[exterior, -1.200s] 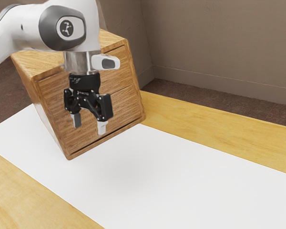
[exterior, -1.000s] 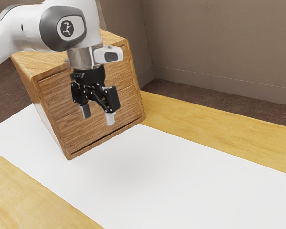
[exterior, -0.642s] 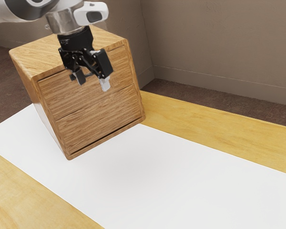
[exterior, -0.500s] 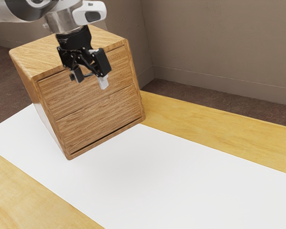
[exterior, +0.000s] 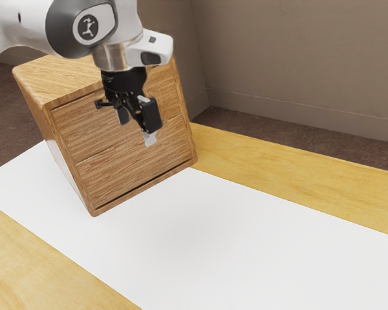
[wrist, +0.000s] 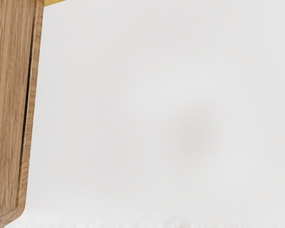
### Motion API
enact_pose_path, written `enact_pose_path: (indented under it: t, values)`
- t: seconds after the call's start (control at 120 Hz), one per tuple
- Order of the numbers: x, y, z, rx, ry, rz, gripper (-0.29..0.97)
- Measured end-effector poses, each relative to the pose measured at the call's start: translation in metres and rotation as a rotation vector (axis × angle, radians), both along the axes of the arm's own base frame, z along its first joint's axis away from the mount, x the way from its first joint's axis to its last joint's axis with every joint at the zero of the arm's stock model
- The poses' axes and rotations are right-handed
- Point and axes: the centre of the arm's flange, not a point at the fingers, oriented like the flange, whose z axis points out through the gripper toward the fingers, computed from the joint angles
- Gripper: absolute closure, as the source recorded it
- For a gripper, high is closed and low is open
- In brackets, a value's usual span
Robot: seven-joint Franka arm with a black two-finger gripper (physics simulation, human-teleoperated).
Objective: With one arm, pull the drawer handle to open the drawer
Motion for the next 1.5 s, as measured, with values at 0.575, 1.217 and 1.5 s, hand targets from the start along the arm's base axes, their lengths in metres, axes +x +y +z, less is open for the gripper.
enact_pose_path:
  t: [0.575, 1.217, 1.5]
  values:
    - [0.039, 0.054, -0.002, 0.054, -0.127, -0.111, 0.00]
    - [0.055, 0.109, -0.009, 0.099, -0.092, -0.124, 0.00]
    - [0.058, 0.115, -0.013, 0.104, -0.087, -0.140, 0.00]
